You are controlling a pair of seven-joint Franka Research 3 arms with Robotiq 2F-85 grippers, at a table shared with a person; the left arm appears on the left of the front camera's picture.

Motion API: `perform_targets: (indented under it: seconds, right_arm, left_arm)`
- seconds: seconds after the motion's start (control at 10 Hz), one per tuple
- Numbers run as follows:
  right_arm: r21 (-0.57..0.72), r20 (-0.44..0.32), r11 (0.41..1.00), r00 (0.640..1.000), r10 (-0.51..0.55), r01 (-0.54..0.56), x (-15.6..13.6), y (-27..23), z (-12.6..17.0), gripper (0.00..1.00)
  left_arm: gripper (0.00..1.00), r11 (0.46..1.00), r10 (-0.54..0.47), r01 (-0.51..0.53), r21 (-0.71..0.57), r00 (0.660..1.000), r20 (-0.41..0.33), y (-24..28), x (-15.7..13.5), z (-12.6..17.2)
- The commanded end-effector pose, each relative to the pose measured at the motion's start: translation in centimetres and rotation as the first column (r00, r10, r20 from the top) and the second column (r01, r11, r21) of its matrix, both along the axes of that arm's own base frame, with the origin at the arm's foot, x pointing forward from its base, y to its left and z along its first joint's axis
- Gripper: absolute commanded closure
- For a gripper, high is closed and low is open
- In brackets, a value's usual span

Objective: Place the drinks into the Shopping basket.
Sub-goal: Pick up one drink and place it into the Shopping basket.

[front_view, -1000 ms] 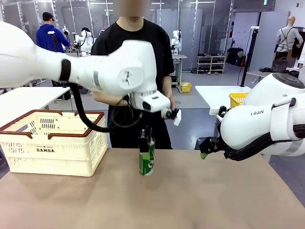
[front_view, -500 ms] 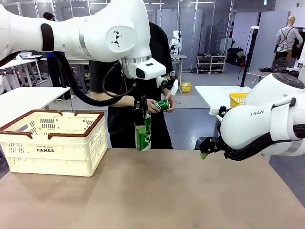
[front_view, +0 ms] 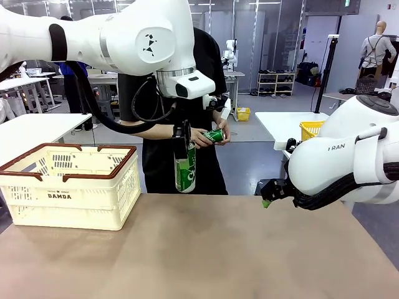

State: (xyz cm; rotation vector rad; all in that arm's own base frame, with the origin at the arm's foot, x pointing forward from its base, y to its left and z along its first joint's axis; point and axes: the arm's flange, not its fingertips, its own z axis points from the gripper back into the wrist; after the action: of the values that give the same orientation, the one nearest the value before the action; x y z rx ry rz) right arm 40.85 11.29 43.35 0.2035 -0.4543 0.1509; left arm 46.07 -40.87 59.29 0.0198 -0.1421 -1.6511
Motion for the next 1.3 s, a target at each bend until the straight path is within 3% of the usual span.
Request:
perform_targets:
  seconds: [0.0,0.3,0.4,0.6,0.8,0.9,1.2]
  right_arm:
    - [0.002,0.000,1.000,1.000,0.001,-0.001,0.0,-0.1,0.0,0.00]
    - [0.002,0.000,1.000,1.000,0.001,-0.001,0.0,-0.1,0.0,0.00]
    - [0.002,0.000,1.000,1.000,0.001,-0.001,0.0,-0.1,0.0,0.00]
    - [0.002,0.000,1.000,1.000,0.001,-0.001,0.0,-0.1,0.0,0.00]
    - [0.002,0.000,1.000,1.000,0.001,-0.001,0.0,-0.1,0.0,0.00]
    - [0.002,0.000,1.000,1.000,0.001,-0.001,0.0,-0.1,0.0,0.00]
    - [0.002,0.000,1.000,1.000,0.001,-0.001,0.0,-0.1,0.0,0.00]
  left_arm:
    - [1.00,1.000,-0.004,0.004,-0.014,1.000,-0.002,0.0,-0.2,0.4]
    - [1.00,1.000,-0.004,0.004,-0.014,1.000,-0.002,0.0,-0.2,0.4]
    - [0.41,1.000,-0.002,0.002,0.001,1.000,-0.004,-0.1,0.0,-0.2]
    - [0.41,0.996,0.086,-0.088,0.032,0.996,0.038,3.4,3.0,1.8]
    - [0.41,0.982,0.187,-0.186,-0.033,0.980,0.063,8.4,5.5,4.5]
    - [0.41,0.970,0.243,-0.241,-0.036,0.963,0.114,11.1,6.4,5.8]
    - [0.41,0.886,0.459,-0.446,-0.127,0.883,0.103,21.9,9.5,8.8]
